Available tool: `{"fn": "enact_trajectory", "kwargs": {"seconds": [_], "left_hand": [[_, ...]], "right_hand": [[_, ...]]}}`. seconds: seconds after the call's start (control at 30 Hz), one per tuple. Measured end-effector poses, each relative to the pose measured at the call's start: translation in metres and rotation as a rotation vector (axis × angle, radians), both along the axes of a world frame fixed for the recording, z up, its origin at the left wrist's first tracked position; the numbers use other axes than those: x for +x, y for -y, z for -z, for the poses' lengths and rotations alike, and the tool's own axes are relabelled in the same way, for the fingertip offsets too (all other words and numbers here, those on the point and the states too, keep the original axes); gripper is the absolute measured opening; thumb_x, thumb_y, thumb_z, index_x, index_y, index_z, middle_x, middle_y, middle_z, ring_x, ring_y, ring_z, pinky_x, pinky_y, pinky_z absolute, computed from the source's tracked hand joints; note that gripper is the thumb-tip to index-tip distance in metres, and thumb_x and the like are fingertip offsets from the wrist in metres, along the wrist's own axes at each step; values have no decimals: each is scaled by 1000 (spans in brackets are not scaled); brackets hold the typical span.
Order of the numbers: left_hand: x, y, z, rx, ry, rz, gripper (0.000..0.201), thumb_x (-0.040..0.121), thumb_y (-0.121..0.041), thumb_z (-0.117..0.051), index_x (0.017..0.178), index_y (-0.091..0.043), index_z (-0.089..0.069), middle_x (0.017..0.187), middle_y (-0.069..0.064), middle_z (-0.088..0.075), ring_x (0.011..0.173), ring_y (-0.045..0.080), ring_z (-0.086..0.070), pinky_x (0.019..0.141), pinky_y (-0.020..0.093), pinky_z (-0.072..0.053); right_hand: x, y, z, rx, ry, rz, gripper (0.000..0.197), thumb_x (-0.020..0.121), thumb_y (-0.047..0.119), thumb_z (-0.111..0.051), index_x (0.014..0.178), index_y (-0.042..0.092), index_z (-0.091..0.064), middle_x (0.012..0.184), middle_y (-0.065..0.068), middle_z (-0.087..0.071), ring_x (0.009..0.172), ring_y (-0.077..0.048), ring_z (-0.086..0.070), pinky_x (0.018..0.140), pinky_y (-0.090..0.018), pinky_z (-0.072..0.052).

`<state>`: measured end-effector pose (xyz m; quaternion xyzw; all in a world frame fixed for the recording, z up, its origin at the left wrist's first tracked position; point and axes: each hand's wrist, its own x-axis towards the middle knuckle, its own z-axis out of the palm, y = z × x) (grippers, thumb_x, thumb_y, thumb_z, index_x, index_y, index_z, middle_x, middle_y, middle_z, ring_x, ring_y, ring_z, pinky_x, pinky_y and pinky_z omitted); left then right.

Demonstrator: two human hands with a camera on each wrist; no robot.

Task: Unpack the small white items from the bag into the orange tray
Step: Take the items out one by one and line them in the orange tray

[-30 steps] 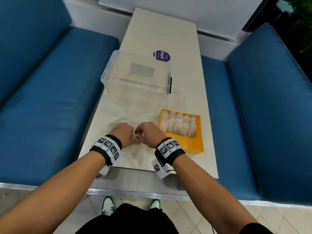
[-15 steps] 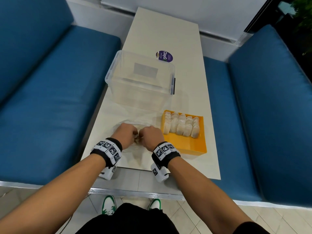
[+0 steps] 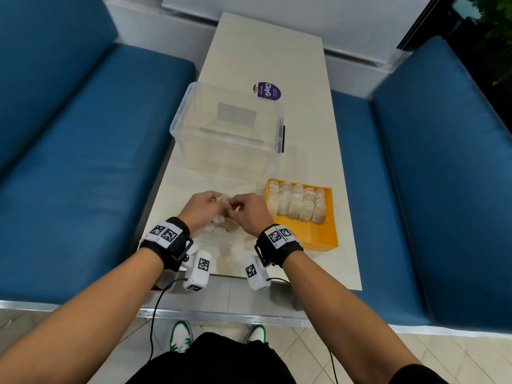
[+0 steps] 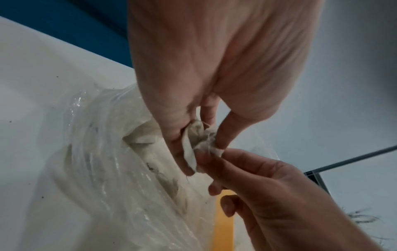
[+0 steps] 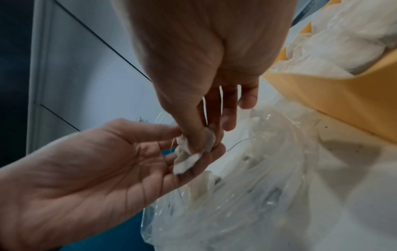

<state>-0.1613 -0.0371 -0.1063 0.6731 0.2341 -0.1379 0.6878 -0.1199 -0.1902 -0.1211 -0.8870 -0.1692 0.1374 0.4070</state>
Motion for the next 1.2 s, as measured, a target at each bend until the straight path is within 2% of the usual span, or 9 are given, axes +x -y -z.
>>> {"fn": "enact_trajectory", "kwargs": {"seconds": [0.07, 0.13, 0.23, 0.33, 0.43, 0.53, 0.77, 1.0, 1.2], "left_hand": [[-2, -5, 5, 147, 39, -3, 12, 89, -14, -75, 99, -21, -74, 103, 11, -75, 92, 28, -73, 77, 43, -63], [-3, -12, 10, 308, 47, -11, 8, 88, -23, -75, 94, -29, -75, 100, 1, -74, 95, 26, -72, 83, 46, -62], [-5, -15, 7, 433, 60, -15, 10, 93, -23, -71, 102, -26, -75, 101, -4, -71, 99, 23, -67, 85, 39, -59], [-7, -16, 1, 481, 72, 17, 14, 95, -21, -67, 107, -22, -74, 99, -5, -69, 98, 22, -64, 77, 30, -51], [-11, -16, -3, 508, 72, 29, 16, 96, -20, -64, 109, -20, -73, 100, -5, -67, 100, 22, -61, 80, 30, -48], [-15, -16, -7, 516, 72, 42, 17, 96, -18, -61, 110, -19, -70, 104, -4, -65, 100, 20, -59, 73, 26, -43], [-14, -17, -16, 336, 25, 31, 38, 89, -1, -46, 97, -21, -77, 99, 1, -74, 82, 15, -68, 48, 10, -46], [-11, -10, -19, 299, -58, 23, 24, 89, -17, -49, 88, -9, -71, 79, 10, -73, 65, 23, -64, 61, 28, -46], [-2, -4, -12, 146, -67, -53, 19, 91, -9, -51, 98, -2, -67, 95, 22, -73, 75, 31, -67, 73, 41, -58]], "right_hand": [[0, 2, -1, -60, 31, -36, 15, 83, 28, -79, 93, 17, -80, 87, 4, -72, 66, -1, -55, 66, -13, -41], [2, 6, 0, -120, 62, -29, 18, 83, 23, -76, 99, 15, -78, 99, -3, -69, 75, -9, -56, 76, -24, -48], [1, 6, 2, -252, 75, -95, 30, 85, 21, -70, 113, 12, -73, 106, -7, -68, 96, -22, -62, 89, -38, -51], [-8, -6, 9, -611, 153, -264, 51, 90, 52, -62, 128, 16, -63, 119, -12, -64, 114, -34, -55, 94, -44, -47], [-14, -16, 19, -825, 227, -289, 75, 82, 80, -50, 123, 19, -61, 121, -10, -62, 117, -34, -51, 93, -47, -42], [-16, -22, 20, -835, 257, -281, 62, 85, 75, -52, 120, 25, -64, 116, -6, -65, 116, -32, -51, 93, -48, -38], [-15, -24, 18, -659, 75, -110, 13, 85, 33, -67, 96, 31, -74, 107, 3, -71, 112, -27, -55, 96, -43, -40], [-7, -7, 13, -45, -103, 213, 6, 80, 19, -75, 81, 16, -80, 82, 0, -77, 81, -17, -71, 82, -38, -59], [1, 8, -10, 333, -195, 303, 8, 81, 15, -81, 78, 21, -78, 78, 1, -76, 75, -14, -69, 77, -33, -59]]}}
